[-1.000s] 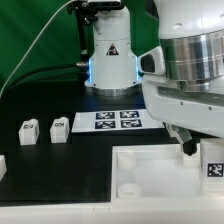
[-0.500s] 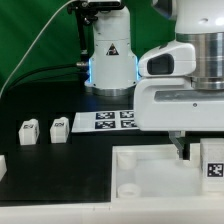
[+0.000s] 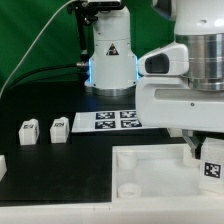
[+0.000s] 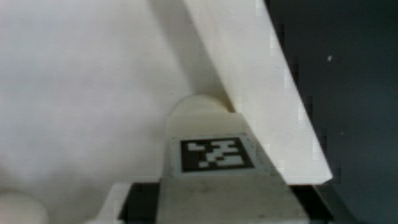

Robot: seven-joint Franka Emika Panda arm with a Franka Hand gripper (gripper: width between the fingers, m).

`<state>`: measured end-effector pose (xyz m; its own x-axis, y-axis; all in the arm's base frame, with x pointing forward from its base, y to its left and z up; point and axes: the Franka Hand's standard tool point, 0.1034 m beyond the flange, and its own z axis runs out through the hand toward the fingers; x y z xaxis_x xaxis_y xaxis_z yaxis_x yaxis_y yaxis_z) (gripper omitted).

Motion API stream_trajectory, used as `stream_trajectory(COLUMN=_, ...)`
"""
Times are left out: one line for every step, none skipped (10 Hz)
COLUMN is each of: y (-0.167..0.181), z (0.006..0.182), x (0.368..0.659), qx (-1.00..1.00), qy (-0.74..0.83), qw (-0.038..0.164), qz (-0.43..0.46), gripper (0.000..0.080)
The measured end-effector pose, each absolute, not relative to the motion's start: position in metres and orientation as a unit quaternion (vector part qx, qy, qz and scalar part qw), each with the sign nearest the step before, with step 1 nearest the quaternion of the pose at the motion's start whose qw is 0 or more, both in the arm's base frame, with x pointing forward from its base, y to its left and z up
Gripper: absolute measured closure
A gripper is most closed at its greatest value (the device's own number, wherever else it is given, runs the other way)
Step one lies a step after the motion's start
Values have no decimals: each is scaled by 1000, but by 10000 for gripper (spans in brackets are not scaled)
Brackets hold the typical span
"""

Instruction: Assemble one leg

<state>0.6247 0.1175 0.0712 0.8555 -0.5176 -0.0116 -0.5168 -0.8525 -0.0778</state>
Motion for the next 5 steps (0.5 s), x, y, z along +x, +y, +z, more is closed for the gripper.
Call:
stream_trajectory(y=117, z=71, x=626, qx=-943, qy=329, qw=41, qz=-2, gripper=508)
stream_trajectory(y=117, z=71, x=626, qx=-899, qy=436, qw=46, qz=5, gripper=508)
stream_trajectory(y=118, z=71, x=626, qx=-850, qy=524, qw=50, qz=11, gripper=508)
stream_trajectory(y=118, z=70, x=627, qx=-809, qy=585, qw=53, qz=18, gripper=508)
stream_trajectory(y=117, z=70, x=627, qx=-789, qy=612, qw=57, qz=20, gripper=508)
